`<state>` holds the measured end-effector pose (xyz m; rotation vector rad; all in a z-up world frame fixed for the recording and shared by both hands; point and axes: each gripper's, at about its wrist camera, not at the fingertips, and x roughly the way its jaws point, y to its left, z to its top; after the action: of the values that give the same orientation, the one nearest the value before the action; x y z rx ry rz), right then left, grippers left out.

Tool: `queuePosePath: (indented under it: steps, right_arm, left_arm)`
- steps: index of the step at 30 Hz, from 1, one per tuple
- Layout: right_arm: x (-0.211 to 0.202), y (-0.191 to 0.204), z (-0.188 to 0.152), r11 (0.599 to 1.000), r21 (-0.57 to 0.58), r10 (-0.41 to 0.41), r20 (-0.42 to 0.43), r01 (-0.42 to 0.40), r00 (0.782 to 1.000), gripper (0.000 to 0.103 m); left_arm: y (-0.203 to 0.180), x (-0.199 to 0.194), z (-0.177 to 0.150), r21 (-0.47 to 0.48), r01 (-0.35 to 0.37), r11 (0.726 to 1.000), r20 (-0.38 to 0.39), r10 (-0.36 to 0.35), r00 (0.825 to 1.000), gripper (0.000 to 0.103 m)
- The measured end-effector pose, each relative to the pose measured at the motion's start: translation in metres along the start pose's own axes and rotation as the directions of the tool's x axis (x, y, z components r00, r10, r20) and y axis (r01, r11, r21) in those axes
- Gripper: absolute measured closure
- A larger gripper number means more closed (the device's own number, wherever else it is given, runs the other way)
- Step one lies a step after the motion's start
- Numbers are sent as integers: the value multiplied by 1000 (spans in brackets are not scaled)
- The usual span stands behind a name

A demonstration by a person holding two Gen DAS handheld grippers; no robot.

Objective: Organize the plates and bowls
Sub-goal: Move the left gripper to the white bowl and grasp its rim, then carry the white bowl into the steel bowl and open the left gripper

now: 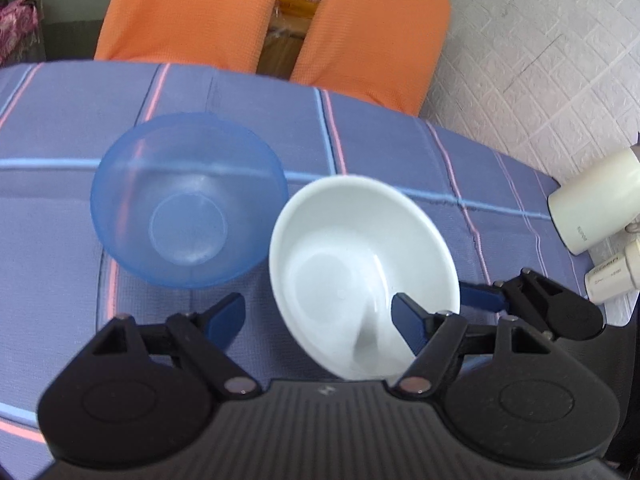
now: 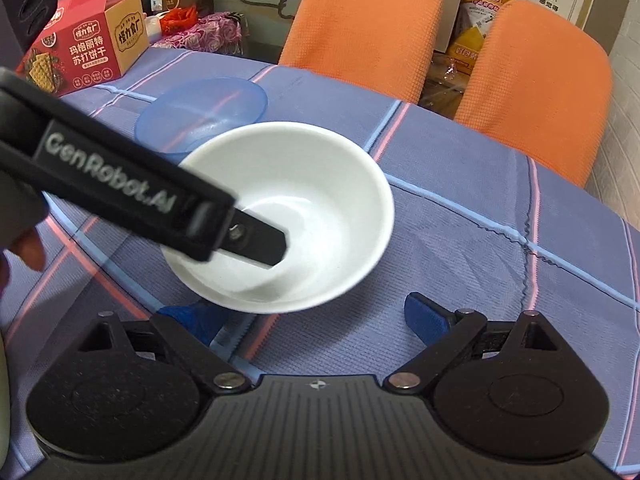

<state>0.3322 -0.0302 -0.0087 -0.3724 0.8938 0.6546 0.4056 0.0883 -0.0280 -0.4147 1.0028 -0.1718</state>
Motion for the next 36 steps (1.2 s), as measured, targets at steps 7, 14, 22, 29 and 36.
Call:
queuePosePath:
  steps: [7,14,22,29,36]
  right_arm:
    - [-4,7,1,997,-39,68,63,-66,996,20]
    - [-18,26,1,993,-114,24,93,-13,995,19]
    - [-42,28,-12,998,-51,27,128,-21,991,18]
    - [-82,41,-40,999,-52,12,154,-4,988,18]
    - [-131,62,-93,997,-62,-38,179,50,983,18]
  left_arm:
    - [-10,1,-4,68,43,997,4,-43,999,46]
    - [-18,-6,-8,137,21,990,23,-25,999,52]
    - [-32,-27,-25,187,33,982,37,-40,999,52]
    - [-62,-63,-64,245,46,968,38,-57,998,52]
    - [-99,-99,-123,320,69,945,26,-82,996,52]
